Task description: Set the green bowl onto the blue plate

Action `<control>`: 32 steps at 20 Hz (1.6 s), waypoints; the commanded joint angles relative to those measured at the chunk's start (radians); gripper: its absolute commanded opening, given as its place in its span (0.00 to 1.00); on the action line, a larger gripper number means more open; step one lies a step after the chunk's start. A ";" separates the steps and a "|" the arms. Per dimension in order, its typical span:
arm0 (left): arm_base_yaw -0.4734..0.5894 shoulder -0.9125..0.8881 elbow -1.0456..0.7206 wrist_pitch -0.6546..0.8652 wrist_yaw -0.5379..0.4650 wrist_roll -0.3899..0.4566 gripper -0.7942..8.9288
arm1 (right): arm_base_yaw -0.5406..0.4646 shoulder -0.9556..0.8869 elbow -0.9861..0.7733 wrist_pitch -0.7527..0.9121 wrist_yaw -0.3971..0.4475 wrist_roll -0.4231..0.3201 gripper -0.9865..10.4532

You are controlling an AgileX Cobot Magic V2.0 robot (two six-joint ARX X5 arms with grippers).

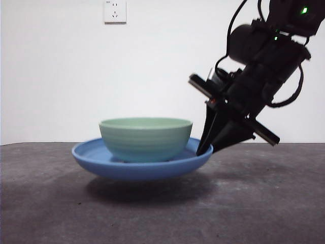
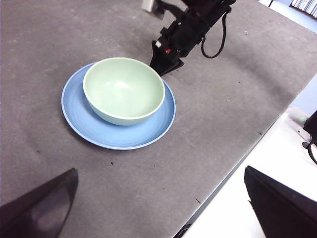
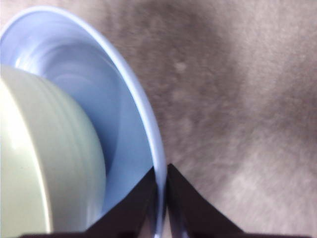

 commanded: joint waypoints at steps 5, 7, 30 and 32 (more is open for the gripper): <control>-0.008 0.002 0.011 0.011 -0.004 0.020 0.68 | 0.003 0.076 0.017 0.026 0.047 0.012 0.09; -0.008 0.002 0.011 0.011 -0.004 0.020 0.68 | 0.003 0.076 0.017 0.034 0.042 0.009 0.10; -0.008 0.002 0.011 0.010 -0.004 0.023 0.68 | -0.003 -0.566 0.023 -0.411 0.128 -0.249 0.52; -0.008 0.002 0.011 0.010 -0.004 0.024 0.68 | 0.009 -0.630 0.021 -0.468 0.129 -0.274 0.52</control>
